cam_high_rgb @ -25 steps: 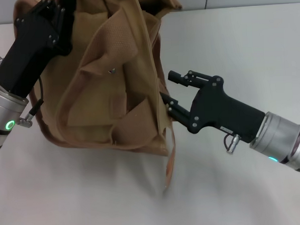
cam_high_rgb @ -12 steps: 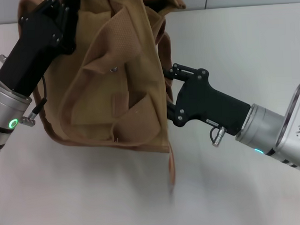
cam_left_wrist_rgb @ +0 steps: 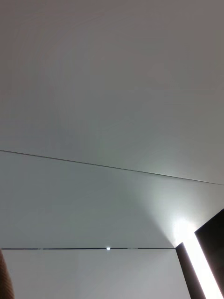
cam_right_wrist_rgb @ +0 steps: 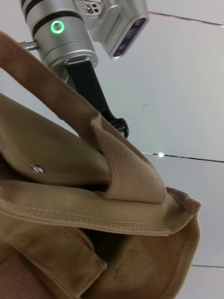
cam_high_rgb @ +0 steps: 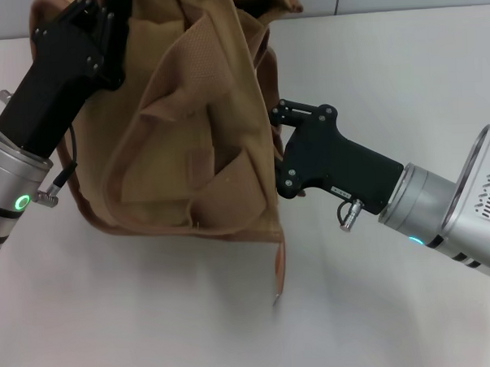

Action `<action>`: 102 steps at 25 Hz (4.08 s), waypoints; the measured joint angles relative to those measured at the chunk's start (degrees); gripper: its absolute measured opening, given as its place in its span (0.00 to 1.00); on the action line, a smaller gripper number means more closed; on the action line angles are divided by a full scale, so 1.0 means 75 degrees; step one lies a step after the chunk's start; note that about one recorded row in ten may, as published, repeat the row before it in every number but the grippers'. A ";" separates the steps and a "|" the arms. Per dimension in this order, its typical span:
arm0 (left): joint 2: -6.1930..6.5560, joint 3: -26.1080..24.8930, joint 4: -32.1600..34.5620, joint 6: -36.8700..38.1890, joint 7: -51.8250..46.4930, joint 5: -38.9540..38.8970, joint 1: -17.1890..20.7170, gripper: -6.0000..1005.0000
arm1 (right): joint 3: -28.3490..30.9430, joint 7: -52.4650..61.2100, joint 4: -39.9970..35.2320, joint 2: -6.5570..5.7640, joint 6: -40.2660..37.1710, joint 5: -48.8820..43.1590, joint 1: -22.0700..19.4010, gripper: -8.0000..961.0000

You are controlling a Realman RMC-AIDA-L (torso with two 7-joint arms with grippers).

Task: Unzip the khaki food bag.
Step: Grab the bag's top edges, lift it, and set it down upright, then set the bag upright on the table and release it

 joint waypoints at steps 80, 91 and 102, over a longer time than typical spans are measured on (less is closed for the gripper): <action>0.0000 -0.1055 0.0067 0.0166 -0.0235 0.0034 0.0255 0.08 | -0.1531 0.3058 -0.3465 -0.0094 0.0284 -0.0075 -0.1891 0.53; 0.0010 -0.1079 0.0106 0.0333 -0.0687 0.0020 0.0199 0.08 | -0.2073 0.3116 -0.3585 -0.0039 0.1122 0.0071 -0.1166 0.52; 0.0023 -0.1080 0.0107 0.0579 -0.1024 0.0020 0.0239 0.08 | -0.2450 0.3051 -0.3227 -0.0004 0.1442 0.0071 -0.0613 0.51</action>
